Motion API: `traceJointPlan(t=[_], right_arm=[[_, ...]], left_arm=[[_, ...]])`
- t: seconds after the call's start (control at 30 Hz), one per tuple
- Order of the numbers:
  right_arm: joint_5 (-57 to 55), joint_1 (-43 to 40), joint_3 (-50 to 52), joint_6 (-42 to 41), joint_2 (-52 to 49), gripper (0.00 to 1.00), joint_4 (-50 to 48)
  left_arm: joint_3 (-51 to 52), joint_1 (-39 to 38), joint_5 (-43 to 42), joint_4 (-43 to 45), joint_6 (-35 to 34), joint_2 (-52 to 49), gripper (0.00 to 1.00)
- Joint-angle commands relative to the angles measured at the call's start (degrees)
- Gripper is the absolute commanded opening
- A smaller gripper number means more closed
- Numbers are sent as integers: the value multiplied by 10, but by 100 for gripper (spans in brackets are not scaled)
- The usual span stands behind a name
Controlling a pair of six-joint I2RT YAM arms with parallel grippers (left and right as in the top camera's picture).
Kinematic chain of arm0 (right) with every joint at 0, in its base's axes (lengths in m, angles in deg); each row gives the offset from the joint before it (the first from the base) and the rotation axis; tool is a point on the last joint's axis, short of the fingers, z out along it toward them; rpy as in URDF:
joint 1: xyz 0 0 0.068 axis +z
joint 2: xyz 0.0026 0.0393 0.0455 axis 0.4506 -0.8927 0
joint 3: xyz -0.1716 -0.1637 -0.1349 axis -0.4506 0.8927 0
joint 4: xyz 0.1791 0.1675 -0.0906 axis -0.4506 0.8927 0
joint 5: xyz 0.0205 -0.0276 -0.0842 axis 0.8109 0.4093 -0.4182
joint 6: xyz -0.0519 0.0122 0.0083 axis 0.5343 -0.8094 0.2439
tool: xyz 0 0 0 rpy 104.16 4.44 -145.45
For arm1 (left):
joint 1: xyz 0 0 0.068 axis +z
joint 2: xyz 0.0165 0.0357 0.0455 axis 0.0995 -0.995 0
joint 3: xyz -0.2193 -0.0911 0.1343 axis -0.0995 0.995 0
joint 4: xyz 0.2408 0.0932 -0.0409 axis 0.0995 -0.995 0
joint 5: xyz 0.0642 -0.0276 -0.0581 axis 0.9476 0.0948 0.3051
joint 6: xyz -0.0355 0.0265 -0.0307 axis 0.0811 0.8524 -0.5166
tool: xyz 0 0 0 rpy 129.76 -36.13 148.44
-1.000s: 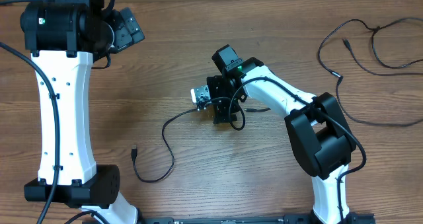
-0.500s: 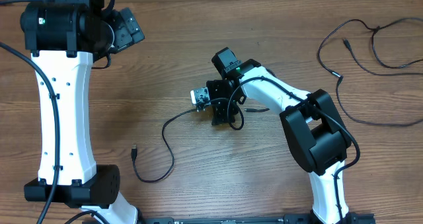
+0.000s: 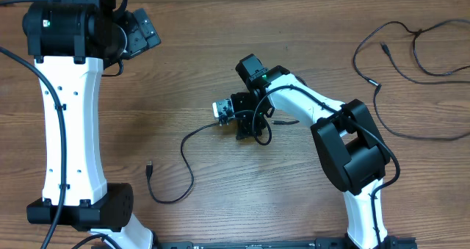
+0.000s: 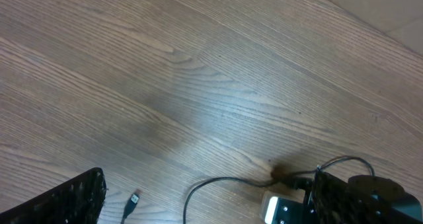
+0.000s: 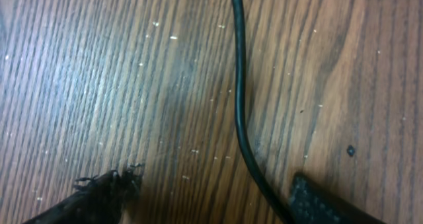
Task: Untangle cables
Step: 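Lift the grasped cable and carry it up and right with the right gripper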
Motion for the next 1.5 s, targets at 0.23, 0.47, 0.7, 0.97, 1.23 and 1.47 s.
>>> traceJointPlan(t=[0.23,0.47,0.7,0.97,1.23,1.47], right_arm=[[9,2,6,-1,-23,39,15],[10,2,6,-1,-23,8,11],[-2,2,-10,-62,-23,4,16],[-33,2,-117,-173,5,4,87],[-33,2,-314,-304,32,4,209],[-33,2,-497,-417,42,4,320]], left_arm=[[-8,0,-3,0,-9,-4,100],[-8,0,-3,0,-9,-4,100],[-8,0,-3,0,-9,-4,99],[-8,0,-3,0,-9,-4,100],[-8,0,-3,0,-9,-4,100],[-8,0,-3,0,-9,-4,100]])
